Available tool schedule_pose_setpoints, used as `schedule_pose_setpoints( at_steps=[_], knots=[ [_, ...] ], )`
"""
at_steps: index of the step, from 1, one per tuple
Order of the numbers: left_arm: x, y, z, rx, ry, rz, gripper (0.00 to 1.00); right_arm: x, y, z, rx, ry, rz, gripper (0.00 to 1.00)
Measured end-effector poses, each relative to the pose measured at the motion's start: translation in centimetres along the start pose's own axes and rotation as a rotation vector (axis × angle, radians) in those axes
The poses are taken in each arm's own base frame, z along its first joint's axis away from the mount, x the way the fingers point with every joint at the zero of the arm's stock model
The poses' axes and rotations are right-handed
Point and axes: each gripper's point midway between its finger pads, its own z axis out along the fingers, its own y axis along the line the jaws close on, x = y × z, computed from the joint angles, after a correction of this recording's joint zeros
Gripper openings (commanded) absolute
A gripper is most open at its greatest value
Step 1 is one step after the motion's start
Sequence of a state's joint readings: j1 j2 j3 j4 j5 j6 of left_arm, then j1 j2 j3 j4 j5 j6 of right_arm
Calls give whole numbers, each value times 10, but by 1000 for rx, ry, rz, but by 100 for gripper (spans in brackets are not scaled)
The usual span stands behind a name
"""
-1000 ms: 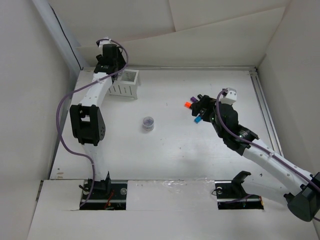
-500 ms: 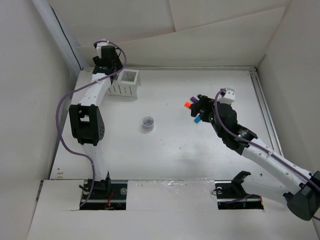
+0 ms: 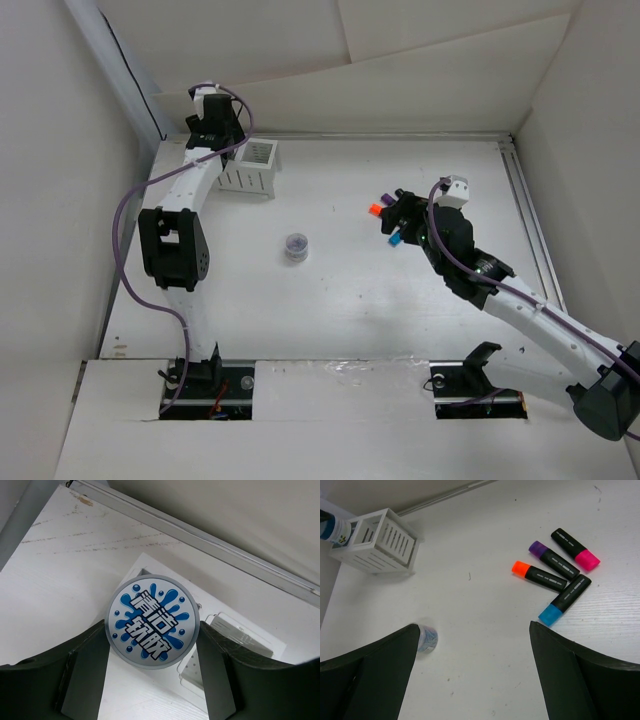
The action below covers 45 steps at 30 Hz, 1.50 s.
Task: Sort the stationery into containers
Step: Place the stationery into the container, then grab a piece of stationery with the left arm
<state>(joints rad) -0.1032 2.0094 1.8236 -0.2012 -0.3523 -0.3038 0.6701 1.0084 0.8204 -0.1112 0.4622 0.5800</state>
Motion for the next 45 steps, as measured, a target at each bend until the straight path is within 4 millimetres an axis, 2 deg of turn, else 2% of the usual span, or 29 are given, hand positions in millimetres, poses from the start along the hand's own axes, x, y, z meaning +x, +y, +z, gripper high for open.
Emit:
schedule_pose_setpoints(
  at_steps=[6,8,11,14,17,19,20,23,24,26,28,29,30,32,34,36,37,39,41,43,45],
  knots=[
    [5,2,1,-8,18,16,45,-1,2,0,-7,-2,3,97],
    [9,3,2,-11,27,20,50,-1,2,0,-8,-2,3,97],
    [14,4,5,-15,38,25,61,-1,2,0,-10,-1,3,97],
    [17,4,6,-16,45,30,76,-1,2,0,-10,-1,3,97],
    [11,2,4,-3,22,19,76,-1,2,0,-10,-1,3,97],
    [9,3,-2,5,18,16,73,-1,2,0,-10,-1,3,97],
    [7,3,-6,12,11,12,69,-1,2,0,-10,-1,3,97],
    [-9,-1,-27,51,-35,-12,51,0,4,-1,-15,2,2,97],
    [-15,-2,-36,64,-55,-23,37,1,4,-1,-17,2,1,97],
    [-28,-7,-62,106,-103,-56,28,2,6,-1,-20,4,0,97],
    [-34,-20,-96,183,-162,-89,25,2,6,-1,-20,4,0,97],
    [-32,-30,-115,228,-178,-100,25,1,6,-1,-20,4,0,97],
    [-26,-42,-136,282,-191,-106,29,1,6,-1,-20,4,-1,97],
    [-6,-71,-173,388,-198,-99,37,1,5,-1,-19,3,-3,97],
    [27,-101,-201,486,-166,-68,48,1,5,-1,-19,3,-5,98],
    [77,-123,-221,559,-102,-10,57,1,5,-1,-19,3,-7,98],
    [108,-128,-227,581,-57,34,67,1,5,-1,-19,3,-7,98],
    [170,-124,-233,599,49,126,73,1,5,-1,-15,0,-7,99],
    [217,-110,-233,589,144,193,76,1,4,-1,-13,-1,-7,99],
    [248,-91,-229,565,207,225,77,0,4,-1,-12,-2,-8,99],
    [268,-77,-225,542,245,239,77,0,3,-1,-7,-5,-8,99]
  ],
)
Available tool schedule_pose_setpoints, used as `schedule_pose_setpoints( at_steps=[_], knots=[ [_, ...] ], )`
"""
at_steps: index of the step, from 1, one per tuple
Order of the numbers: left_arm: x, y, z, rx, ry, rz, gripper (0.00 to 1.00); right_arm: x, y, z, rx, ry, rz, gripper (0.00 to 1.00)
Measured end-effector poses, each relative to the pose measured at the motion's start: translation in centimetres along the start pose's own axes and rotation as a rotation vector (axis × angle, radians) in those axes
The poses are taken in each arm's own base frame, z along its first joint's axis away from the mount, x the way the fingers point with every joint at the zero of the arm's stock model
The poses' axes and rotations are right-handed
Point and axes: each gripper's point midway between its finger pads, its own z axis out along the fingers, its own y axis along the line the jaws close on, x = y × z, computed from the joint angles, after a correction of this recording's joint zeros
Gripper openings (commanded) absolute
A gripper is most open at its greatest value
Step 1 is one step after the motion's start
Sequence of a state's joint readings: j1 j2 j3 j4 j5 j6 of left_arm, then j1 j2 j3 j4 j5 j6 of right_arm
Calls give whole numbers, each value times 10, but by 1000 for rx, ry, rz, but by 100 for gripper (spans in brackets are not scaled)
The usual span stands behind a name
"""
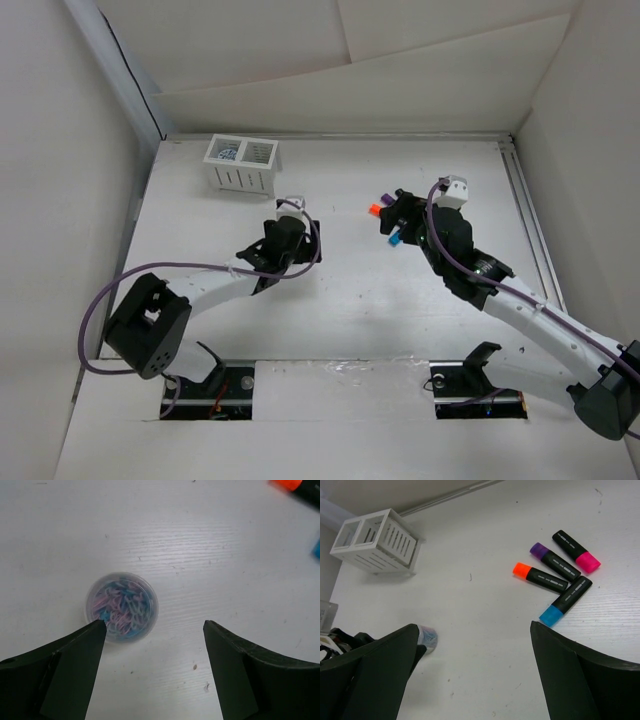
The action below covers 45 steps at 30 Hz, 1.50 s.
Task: Sort the stationery into containers
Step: Grab a piece of stationery with the left arm, then place the stationery into the container
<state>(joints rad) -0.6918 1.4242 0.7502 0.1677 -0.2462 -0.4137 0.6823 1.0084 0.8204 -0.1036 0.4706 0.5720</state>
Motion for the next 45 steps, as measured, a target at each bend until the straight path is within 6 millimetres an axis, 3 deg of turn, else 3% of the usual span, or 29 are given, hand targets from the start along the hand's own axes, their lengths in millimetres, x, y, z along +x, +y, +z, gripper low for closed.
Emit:
schedule_pose_setpoints(
  at_steps=[13,20,24,26,28,33,40,45],
  knots=[
    [22,25,-1,-73,-26,-55,76,9,-4,7,24,21,-15,99],
    [20,31,7,-119,-38,-55,76,12,-4,9,26,27,-19,99],
    [27,35,24,-167,-16,-33,69,12,-4,9,26,27,-19,99],
    [31,37,31,-188,-4,-22,56,12,-3,9,22,30,-19,99],
    [31,40,34,-205,-5,-11,55,13,-2,9,17,33,-19,99],
    [23,39,35,-217,-27,-9,38,14,-1,9,11,37,-23,99],
    [6,38,27,-214,-42,-25,37,17,2,9,-1,48,-29,99],
    [-60,45,9,-211,-176,-119,37,17,2,9,-2,49,-29,99]
  ],
)
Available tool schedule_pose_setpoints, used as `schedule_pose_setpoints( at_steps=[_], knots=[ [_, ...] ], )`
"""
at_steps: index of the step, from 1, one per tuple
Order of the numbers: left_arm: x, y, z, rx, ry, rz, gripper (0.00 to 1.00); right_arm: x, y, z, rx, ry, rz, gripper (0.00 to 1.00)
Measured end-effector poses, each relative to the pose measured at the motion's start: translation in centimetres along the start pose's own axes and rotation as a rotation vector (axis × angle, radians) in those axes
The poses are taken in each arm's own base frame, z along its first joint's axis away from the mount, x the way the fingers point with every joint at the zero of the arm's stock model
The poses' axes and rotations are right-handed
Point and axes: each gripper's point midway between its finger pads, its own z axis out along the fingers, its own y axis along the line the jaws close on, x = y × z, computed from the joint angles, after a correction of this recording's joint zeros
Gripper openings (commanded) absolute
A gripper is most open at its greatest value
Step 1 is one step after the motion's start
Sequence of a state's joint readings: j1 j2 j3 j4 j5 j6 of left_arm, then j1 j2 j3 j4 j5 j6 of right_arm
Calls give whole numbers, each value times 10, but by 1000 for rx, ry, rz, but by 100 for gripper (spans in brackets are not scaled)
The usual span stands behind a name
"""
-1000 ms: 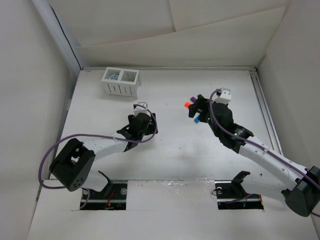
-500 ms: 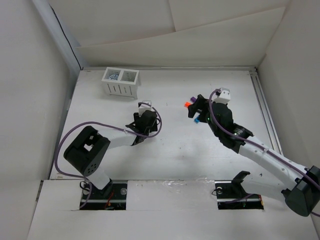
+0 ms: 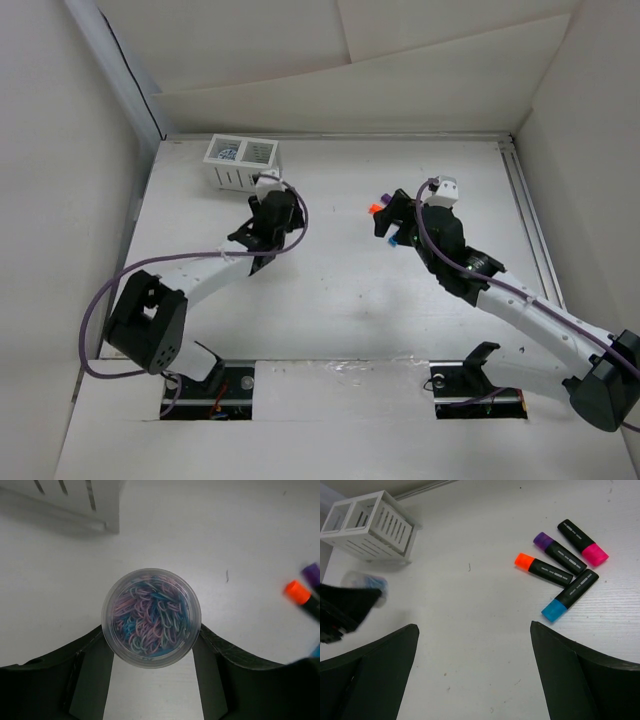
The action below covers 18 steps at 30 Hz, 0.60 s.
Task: Sort the stationery into containers
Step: Place the stationery into the container
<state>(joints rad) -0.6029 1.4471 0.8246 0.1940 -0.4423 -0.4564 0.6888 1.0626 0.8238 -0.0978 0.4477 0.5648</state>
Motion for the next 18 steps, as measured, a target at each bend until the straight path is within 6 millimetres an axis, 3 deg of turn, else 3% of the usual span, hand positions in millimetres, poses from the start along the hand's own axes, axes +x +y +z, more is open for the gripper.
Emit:
schedule_pose_setpoints(
  at_steps=[6,10,13,18],
  knots=[
    [-116,-8,5,19,-180,-131,37,0,0,0,-1,0,0,99],
    [-182,20,28,-30,-259,-198,37,-1,1,-1,-3,-2,2,99],
    [-209,52,57,-97,-268,-220,37,-1,2,-1,-8,-1,2,99],
    [-215,106,102,-218,-197,-214,37,0,5,-3,-23,5,1,99]
  ],
)
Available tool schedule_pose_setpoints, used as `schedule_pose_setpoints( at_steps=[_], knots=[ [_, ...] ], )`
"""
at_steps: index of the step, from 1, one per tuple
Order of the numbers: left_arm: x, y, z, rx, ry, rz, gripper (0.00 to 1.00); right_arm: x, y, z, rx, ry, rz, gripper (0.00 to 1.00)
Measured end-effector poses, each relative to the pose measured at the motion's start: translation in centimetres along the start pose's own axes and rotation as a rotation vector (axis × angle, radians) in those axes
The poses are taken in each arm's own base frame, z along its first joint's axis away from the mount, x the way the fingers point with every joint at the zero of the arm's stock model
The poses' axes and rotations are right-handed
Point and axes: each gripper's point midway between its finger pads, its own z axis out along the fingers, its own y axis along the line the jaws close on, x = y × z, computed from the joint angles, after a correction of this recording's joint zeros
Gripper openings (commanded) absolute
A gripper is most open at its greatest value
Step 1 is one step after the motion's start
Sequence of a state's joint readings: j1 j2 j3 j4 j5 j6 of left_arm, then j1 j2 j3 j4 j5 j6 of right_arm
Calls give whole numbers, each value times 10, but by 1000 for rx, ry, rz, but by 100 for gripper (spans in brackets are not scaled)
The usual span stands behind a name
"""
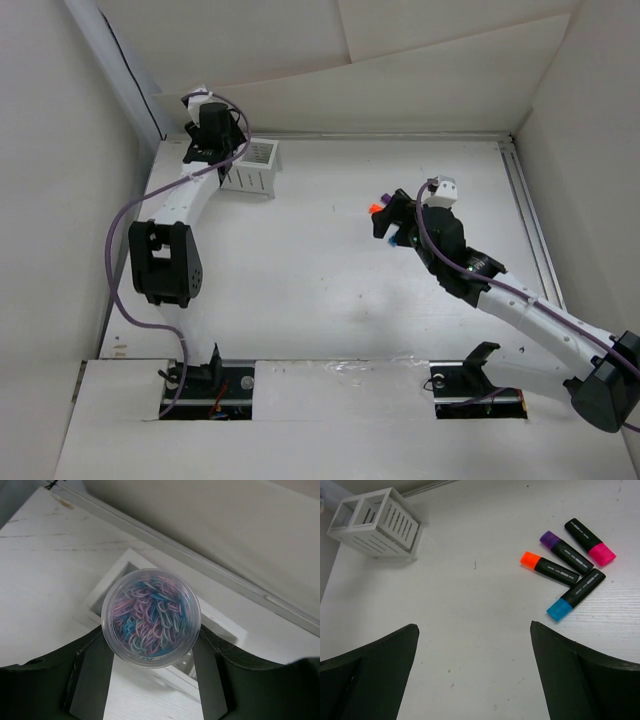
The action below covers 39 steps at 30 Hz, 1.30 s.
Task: Sort the stationery into containers
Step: Place the stationery into the container
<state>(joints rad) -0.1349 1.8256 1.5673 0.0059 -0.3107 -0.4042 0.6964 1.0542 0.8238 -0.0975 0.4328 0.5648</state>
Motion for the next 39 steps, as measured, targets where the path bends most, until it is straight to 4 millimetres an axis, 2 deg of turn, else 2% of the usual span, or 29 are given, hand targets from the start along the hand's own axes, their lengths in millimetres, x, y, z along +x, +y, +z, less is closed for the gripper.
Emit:
schedule_pose_setpoints(
  at_steps=[4,9,15,24,39],
  knots=[
    [8,17,24,-66,44,46,37,0,0,0,-2,1,0,99],
    [18,12,37,-73,80,92,37,1,3,-1,-10,5,-2,99],
    [24,8,44,-77,99,115,37,2,4,-1,-14,7,-3,99],
    [27,16,43,-113,107,138,38,2,4,-1,-14,7,-4,99],
    [30,21,43,-132,113,153,62,2,4,-1,-14,7,-5,99]
  ],
)
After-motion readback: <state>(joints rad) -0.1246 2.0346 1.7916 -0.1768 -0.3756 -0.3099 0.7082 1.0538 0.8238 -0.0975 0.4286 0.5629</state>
